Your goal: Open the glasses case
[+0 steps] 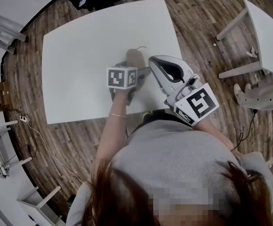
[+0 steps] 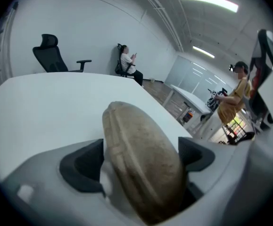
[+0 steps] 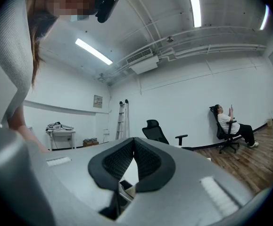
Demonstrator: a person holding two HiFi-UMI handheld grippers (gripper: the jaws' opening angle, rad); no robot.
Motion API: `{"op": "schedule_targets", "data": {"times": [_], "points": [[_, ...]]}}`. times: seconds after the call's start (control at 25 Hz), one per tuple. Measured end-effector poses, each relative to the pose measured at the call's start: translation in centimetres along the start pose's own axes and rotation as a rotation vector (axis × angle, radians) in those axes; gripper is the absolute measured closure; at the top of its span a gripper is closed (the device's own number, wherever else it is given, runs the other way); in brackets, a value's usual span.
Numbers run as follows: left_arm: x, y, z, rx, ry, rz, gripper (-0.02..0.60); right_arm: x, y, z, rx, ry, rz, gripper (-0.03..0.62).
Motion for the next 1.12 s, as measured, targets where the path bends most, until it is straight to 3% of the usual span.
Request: {"op": "schedule_targets", "data": {"times": [0.16, 0.32, 0.48, 0.64, 0.76, 0.92, 1.12], "points": [[1.1, -0.2, -1.1, -0.055, 0.017, -0.056, 0.101, -0.1, -0.1, 0.4, 0.003, 0.002, -0.003, 0.589], [1.3, 0.0, -1.1, -0.047, 0.007, -0.057, 0.164, 0.1, 0.1, 0.8, 0.007, -0.014, -0.006, 0.59], [1.8, -0.2, -1.1, -0.022, -0.052, -0.063, 0.197, 0.3, 0.1, 1.3, 0.01, -0.028, -0.01, 0.591], [1.1, -0.5, -0.4, 0.024, -0.126, 0.054, 0.218, 0.1, 0.2, 1.3, 0.016, -0.027, -0.007, 0.591], [0.7, -0.6, 0.4, 0.061, -0.153, 0.098, 0.222, 0.0, 0.4, 1.1, 0.015, -0.022, -0.005, 0.591], [1.1, -0.1, 2.0, 0.183, -0.249, 0.195, 0.225, 0.3, 0.5, 1.0, 0.023, -0.021, -0.005, 0.591], [3.2, 1.5, 6.3, 0.327, -0.385, 0.226, 0.229, 0.7, 0.3, 0.3, 0.003, 0.016, -0.002, 0.589]]}}
Point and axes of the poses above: the fingertips, and each gripper's own axes: z backward along the fingers, x to its right, y out of its top, the point moved 2 cm from there along z, backward along the fingers, and after that the axes turned 7 degrees about z, right-handed, at the moved point
